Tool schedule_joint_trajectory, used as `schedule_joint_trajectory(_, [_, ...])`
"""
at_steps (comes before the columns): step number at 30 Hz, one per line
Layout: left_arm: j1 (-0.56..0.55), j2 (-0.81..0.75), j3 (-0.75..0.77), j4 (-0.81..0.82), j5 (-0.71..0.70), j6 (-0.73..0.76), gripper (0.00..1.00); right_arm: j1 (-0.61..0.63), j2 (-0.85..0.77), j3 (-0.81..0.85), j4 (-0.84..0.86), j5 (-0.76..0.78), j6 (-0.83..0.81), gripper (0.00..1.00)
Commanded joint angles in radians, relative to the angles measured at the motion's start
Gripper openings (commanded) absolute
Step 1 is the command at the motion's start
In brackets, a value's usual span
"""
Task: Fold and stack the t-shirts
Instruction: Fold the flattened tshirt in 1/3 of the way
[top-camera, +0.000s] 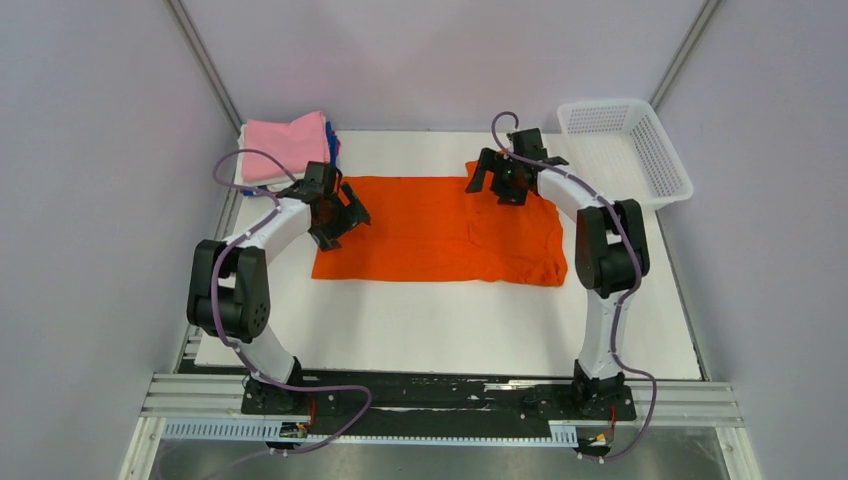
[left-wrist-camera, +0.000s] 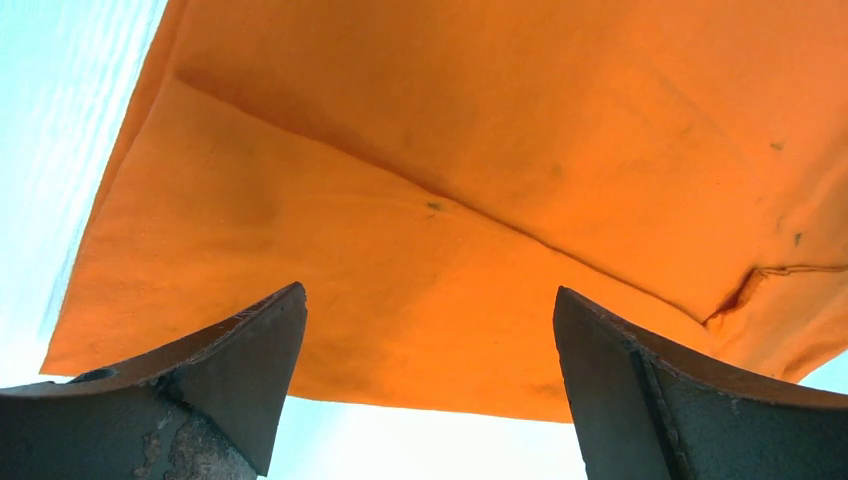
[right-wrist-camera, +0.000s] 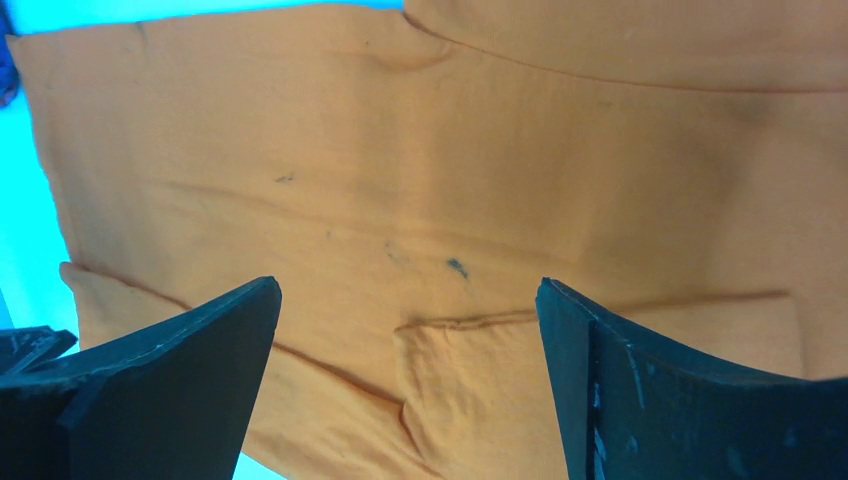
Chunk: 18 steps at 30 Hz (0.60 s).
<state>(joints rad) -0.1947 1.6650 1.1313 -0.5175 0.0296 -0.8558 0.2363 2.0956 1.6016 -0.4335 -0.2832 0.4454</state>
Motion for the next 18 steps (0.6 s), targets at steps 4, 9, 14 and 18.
schedule_joint_trajectory(4, [-0.009, 0.031, 0.055, 0.036, 0.021, 0.049, 1.0, -0.004, -0.299, -0.295, 0.039, 0.112, 0.023, 1.0])
schedule_joint_trajectory(9, [-0.025, 0.098, 0.039, 0.044, 0.027, 0.056, 1.0, -0.01, -0.443, -0.554, -0.006, 0.167, 0.069, 1.0])
schedule_joint_trajectory(14, [-0.031, 0.129, -0.036, 0.057, 0.041, 0.044, 1.0, -0.072, -0.474, -0.684, -0.054, 0.179, 0.135, 1.0])
schedule_joint_trajectory(18, [-0.043, 0.088, -0.146, 0.046, 0.034, 0.034, 1.0, -0.092, -0.516, -0.772, -0.112, 0.262, 0.151, 1.0])
